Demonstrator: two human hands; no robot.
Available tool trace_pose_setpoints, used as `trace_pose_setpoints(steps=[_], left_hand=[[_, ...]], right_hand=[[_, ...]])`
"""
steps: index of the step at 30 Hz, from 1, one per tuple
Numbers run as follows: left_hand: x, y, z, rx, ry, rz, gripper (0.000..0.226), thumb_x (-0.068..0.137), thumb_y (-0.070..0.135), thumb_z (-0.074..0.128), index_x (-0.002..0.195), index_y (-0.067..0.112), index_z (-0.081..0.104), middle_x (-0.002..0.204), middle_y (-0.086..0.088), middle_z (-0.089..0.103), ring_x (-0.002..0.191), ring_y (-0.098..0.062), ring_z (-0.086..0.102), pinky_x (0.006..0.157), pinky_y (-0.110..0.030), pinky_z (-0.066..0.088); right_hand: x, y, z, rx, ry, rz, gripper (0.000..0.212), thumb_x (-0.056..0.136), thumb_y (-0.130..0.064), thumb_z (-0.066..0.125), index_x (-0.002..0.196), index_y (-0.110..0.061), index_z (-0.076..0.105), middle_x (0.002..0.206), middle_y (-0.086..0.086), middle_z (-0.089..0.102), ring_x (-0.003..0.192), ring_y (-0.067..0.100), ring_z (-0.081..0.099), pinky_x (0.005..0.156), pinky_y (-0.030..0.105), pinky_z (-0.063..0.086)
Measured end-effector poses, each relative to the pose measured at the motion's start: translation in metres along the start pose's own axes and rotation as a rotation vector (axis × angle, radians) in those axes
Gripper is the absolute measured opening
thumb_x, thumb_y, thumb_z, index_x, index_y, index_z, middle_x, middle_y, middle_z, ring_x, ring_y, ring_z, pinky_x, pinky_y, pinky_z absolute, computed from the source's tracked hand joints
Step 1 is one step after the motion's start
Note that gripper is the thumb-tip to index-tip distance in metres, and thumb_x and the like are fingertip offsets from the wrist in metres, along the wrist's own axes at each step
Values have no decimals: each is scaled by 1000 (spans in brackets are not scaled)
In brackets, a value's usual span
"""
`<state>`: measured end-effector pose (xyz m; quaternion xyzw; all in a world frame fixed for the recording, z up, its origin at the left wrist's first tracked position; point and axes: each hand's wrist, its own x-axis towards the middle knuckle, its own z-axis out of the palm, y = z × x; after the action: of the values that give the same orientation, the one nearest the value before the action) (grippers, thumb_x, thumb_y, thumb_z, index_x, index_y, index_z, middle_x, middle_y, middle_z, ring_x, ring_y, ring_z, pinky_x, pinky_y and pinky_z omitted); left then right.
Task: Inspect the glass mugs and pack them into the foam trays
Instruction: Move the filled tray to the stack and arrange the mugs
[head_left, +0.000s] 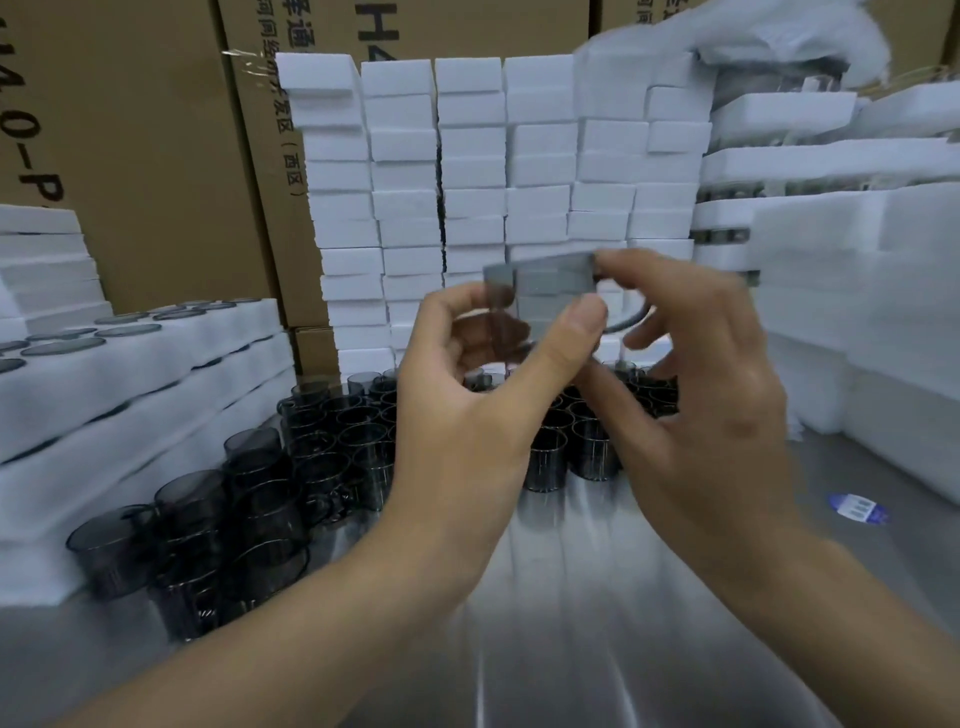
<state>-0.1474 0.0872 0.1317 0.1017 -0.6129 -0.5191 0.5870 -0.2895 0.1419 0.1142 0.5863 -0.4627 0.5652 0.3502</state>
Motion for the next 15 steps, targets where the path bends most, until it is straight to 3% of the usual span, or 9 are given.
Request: trace_pose_setpoints(steps=[2, 5, 8, 12, 15], left_hand=[[-6, 4, -1, -55, -60, 53, 49, 87, 54, 68, 127, 27, 64, 118, 6, 76, 112, -12, 69, 83, -24, 52], [-14, 4, 1, -134, -122, 7, 42, 94, 49, 60, 127, 25, 69, 125, -3, 76, 120, -19, 68, 84, -39, 48], [-18, 4, 6, -177, -138, -69, 35, 98, 47, 55, 117, 27, 76, 123, -3, 78, 118, -16, 72, 76, -33, 54], [-19, 4, 8, -192, -86, -110, 40, 94, 42, 64, 128, 23, 73, 123, 2, 79, 117, -12, 74, 67, -22, 57], [-20, 2, 10, -133, -48, -71, 44, 89, 37, 72, 131, 26, 68, 121, 8, 79, 111, -10, 75, 67, -20, 56]], right_hand=[[6, -7, -4, 49, 44, 29, 48, 102, -30, 72, 146, -29, 53, 127, -24, 48, 103, 9, 60, 85, 12, 44], [7, -14, -6, 109, 75, 86, 50, 102, -31, 70, 147, -34, 48, 127, -19, 55, 99, 15, 62, 83, 17, 46], [4, -16, -6, 141, 58, 137, 48, 102, -36, 65, 146, -39, 45, 128, -17, 58, 99, 16, 62, 82, 20, 48], [3, -11, -4, 82, 47, 152, 54, 101, -29, 72, 148, -40, 47, 129, -24, 49, 109, 14, 59, 88, 26, 49], [2, -11, -3, 35, 69, 127, 59, 97, -24, 78, 149, -31, 52, 133, -17, 45, 119, 21, 55, 97, 38, 51]])
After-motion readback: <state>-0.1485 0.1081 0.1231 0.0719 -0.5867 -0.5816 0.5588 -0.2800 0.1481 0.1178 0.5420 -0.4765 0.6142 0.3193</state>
